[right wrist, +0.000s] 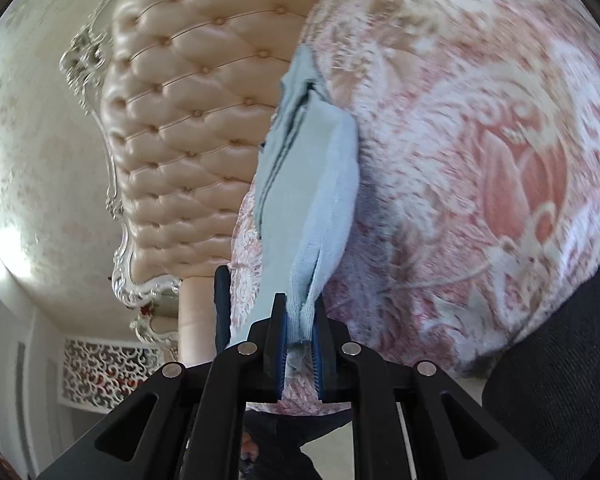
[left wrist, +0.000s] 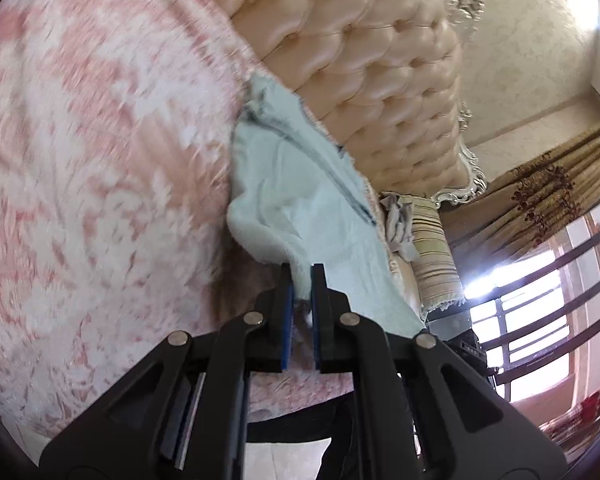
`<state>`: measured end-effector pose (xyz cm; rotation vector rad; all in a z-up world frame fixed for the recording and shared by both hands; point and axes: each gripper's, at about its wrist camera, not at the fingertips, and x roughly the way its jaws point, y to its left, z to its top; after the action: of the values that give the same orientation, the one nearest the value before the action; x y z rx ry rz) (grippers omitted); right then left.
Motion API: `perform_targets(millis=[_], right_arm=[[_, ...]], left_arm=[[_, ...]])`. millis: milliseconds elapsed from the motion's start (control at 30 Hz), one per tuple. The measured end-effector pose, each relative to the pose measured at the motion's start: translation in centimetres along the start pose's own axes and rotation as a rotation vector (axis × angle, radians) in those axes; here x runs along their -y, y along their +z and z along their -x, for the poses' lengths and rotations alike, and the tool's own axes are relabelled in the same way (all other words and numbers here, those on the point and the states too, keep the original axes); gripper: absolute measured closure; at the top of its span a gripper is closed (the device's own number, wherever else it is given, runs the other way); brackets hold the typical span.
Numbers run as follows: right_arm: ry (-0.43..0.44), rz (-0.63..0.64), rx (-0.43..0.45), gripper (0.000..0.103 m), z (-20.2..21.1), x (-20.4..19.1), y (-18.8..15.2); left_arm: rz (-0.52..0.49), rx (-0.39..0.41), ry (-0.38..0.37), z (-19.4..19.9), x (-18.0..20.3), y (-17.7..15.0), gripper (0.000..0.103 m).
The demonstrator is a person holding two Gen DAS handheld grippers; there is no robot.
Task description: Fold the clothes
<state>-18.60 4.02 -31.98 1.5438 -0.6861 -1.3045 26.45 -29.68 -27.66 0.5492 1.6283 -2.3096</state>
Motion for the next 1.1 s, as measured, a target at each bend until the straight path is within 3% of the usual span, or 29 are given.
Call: perform_targets(millis=[133,400,767,1000,1067,1100], right_arm=[[0.057,-0.038,0.007,0.093,-0.2,0.5,0.1],[0.077,-0.083,0.031,0.093,0.2,1.3,0.3],[0.016,-0.082,0.018,0.093,0.9,2.1,-0.7],[-0.080,-0.081,0.005,0.074,0.6,2.7,-0.7],[-0.078,-0.089,0.002,0.069,0.3,2.9,-0.7],[-0.086,-0.084,-0.003,0.067,0.0,2.9,-0.7]], left_arm=[[0.013,0.011,-0.009,0.2,-0.5,0.1,0.094],[0.066,0.012,-0.011,-0.1,-2.7,-0.4,0.094],[0.059,0.002,-0.013,0.0,-2.7,-0.8,0.094],[0.063,-0.015,0.018,-0.4,-2.9,-1.0,0.093],[0.077,-0.022,0.029,-0.6,-3.2,-1.1,0.090],[0.087,-0.026,0.031,-0.6,-3.4,-1.1,0.083]])
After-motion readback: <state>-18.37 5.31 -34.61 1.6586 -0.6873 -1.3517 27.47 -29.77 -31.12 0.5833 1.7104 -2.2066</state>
